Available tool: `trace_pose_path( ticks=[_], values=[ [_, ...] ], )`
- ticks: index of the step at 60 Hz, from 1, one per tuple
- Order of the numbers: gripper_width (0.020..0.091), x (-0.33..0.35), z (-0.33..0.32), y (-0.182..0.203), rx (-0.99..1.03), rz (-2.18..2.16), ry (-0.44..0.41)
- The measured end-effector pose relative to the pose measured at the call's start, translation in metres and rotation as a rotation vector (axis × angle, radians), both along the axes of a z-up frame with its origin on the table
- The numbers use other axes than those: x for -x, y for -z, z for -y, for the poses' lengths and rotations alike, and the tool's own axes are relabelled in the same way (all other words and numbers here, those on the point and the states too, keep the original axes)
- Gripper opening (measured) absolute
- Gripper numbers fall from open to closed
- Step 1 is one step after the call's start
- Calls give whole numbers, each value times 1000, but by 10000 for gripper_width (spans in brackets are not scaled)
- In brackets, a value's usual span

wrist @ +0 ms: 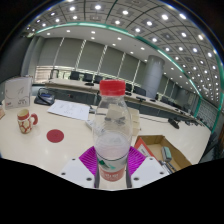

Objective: Pour water

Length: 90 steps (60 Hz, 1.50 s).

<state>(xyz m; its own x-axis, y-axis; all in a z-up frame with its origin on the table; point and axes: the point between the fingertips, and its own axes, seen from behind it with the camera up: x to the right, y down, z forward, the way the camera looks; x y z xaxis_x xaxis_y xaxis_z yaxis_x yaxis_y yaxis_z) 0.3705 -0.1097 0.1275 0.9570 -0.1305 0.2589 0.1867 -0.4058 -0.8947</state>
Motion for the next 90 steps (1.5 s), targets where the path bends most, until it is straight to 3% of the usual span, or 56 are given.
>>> trace_pose_path(
  ticks=[13, 25, 42, 55, 71, 90],
  values=[
    [359, 54, -53, -81, -24, 351, -11],
    [357, 143, -112, -114, -23, 789, -99],
    [355, 248, -165, -98, 11, 1452, -282],
    [357, 280, -181, -72, 44, 1822, -396],
    [356, 278, -185, -68, 63, 1766, -410],
    [361, 266, -170, -90, -22, 917, -351]
  ],
)
